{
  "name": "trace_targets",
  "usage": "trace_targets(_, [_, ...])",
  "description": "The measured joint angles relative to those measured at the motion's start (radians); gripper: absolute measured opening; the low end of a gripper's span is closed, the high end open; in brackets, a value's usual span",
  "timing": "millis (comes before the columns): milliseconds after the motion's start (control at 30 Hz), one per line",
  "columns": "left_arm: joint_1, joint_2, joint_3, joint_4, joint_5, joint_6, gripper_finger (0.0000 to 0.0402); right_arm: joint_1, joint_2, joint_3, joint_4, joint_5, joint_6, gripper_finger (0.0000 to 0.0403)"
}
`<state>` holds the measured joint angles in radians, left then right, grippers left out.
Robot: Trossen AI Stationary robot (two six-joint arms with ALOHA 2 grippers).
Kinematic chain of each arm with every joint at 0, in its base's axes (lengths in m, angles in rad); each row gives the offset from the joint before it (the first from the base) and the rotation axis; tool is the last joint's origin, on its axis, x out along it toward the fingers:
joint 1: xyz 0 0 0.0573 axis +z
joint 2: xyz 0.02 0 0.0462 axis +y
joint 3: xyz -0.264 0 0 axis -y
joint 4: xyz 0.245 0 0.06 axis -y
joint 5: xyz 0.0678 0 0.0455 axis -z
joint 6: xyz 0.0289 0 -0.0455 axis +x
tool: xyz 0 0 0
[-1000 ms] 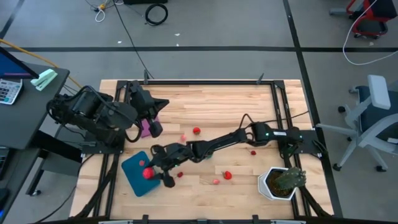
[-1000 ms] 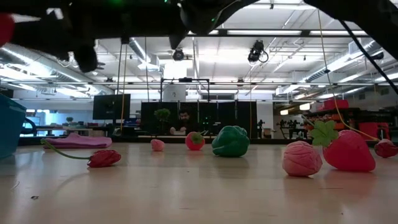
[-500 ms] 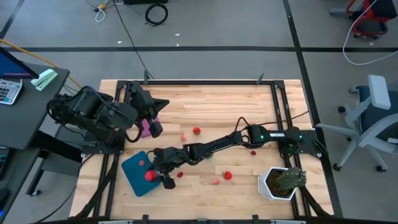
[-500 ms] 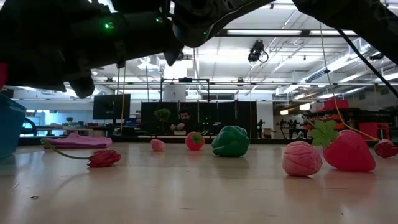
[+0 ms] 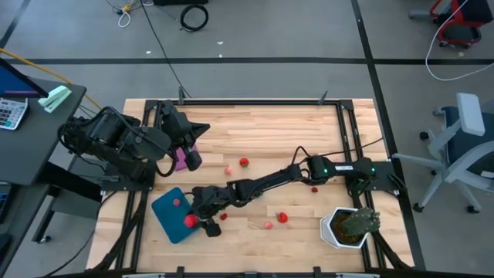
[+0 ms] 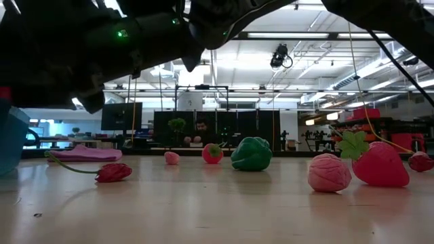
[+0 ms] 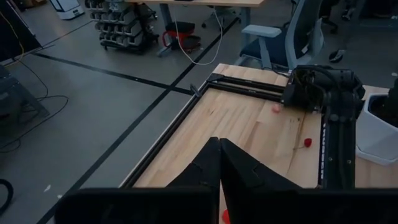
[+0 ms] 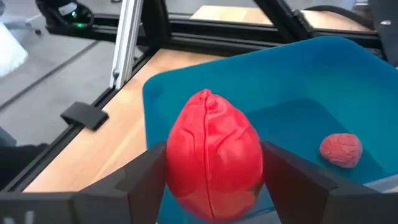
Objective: Pick and placing Produce into tupperware
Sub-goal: Put the dragon fruit into the blue bin, then put the peach into the blue bin
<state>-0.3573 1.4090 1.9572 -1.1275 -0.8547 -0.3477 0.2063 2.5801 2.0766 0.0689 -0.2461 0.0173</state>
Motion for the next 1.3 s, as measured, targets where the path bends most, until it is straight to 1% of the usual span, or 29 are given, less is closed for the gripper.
trace_targets(200, [0.000, 0.000, 0.000, 0.000, 0.000, 0.000, 0.0024, 0.006, -0.001, 0.000, -0.007, -0.001, -0.003, 0.0281])
trace_targets(433, [0.000, 0.000, 0.000, -0.002, 0.000, 0.000, 0.0011, 0.007, -0.015, 0.000, -0.033, -0.002, 0.004, 0.0286])
trace_targets(567, [0.000, 0.000, 0.000, -0.027, 0.000, -0.003, 0.0009, 0.006, -0.073, 0.000, -0.073, 0.000, -0.029, 0.0279])
trace_targets(633, [0.000, 0.000, 0.000, -0.044, 0.002, -0.008, 0.0014, 0.004, -0.128, 0.000, -0.133, 0.003, -0.068, 0.0275])
trace_targets(767, [0.000, 0.000, 0.000, -0.097, 0.022, -0.008, 0.0028, -0.001, -0.236, 0.002, -0.356, 0.005, -0.133, 0.0268])
trace_targets(900, [0.001, 0.002, 0.000, -0.185, 0.089, -0.024, 0.0041, -0.003, -0.324, 0.001, -0.689, 0.009, -0.142, 0.0264])
trace_targets(1000, [0.007, 0.021, 0.000, -0.304, 0.179, -0.141, 0.0052, -0.003, -0.364, 0.001, -0.906, 0.010, -0.137, 0.0262])
trace_targets(1067, [0.006, 0.046, -0.001, -0.388, 0.222, -0.230, 0.0062, 0.002, -0.374, -0.007, -1.011, 0.021, -0.098, 0.0261])
trace_targets(1133, [0.005, 0.078, -0.002, -0.450, 0.230, -0.295, 0.0071, 0.007, -0.386, -0.014, -1.084, 0.055, -0.046, 0.0258])
trace_targets(1200, [0.005, 0.102, -0.027, -0.424, 0.234, -0.316, 0.0082, 0.008, -0.406, -0.014, -1.145, 0.113, -0.022, 0.0255])
trace_targets(1300, [0.004, 0.130, -0.082, -0.375, 0.281, -0.316, 0.0096, 0.006, -0.442, -0.013, -1.242, 0.217, 0.008, 0.0248])
